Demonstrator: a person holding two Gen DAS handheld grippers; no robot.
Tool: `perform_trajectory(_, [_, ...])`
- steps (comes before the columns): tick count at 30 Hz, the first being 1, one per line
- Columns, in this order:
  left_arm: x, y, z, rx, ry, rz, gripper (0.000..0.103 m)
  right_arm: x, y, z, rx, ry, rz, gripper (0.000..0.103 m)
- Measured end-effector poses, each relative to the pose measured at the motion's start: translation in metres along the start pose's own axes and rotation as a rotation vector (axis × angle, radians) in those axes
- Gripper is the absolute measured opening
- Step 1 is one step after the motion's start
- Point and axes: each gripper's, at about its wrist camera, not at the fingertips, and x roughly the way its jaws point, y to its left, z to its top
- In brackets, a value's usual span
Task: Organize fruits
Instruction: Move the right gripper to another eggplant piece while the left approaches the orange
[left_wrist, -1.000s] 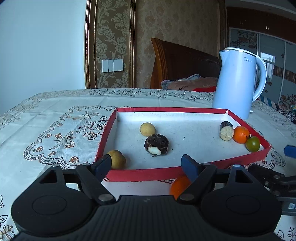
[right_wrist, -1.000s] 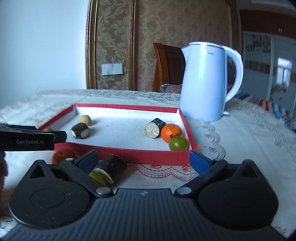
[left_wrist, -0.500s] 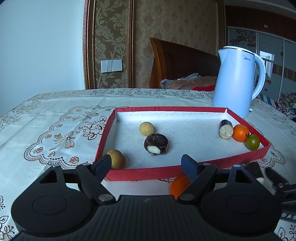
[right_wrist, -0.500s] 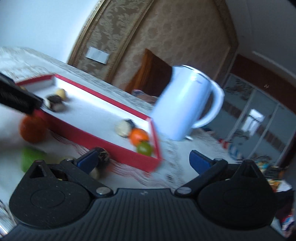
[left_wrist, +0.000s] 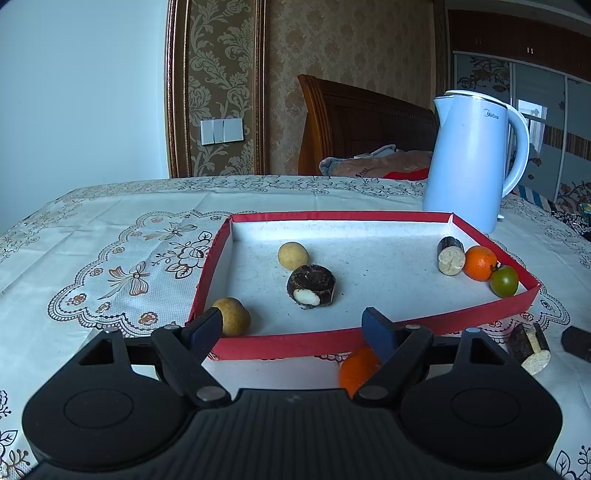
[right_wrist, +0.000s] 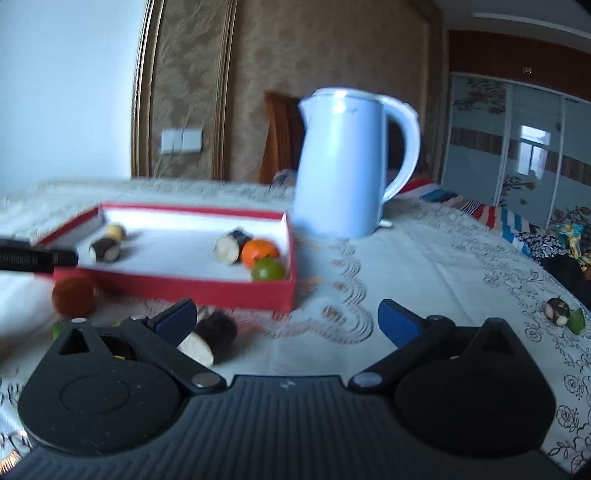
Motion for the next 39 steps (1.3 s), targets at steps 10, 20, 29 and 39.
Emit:
perform_trajectory(10, [0.0, -0.002, -0.001, 0.014, 0.004, -0.011, 0.083, 0.027, 0.021, 0.007, 0.019, 0.107, 0.074, 0.103])
perform_trajectory(20, [-0.004, 0.003, -0.002, -0.009, 0.009, -0.042, 0.083, 0.054, 0.018, 0.004, 0.102, 0.226, 0.139, 0.08])
perform_trajectory(29, [-0.007, -0.002, -0.004, 0.01, 0.015, -0.128, 0.083, 0.054, 0.02, 0.005, 0.084, 0.229, 0.142, 0.084])
perform_trajectory(39, [-0.003, -0.019, -0.009, 0.097, 0.036, -0.111, 0.091, 0.053, 0.018, 0.004, 0.094, 0.225, 0.142, 0.082])
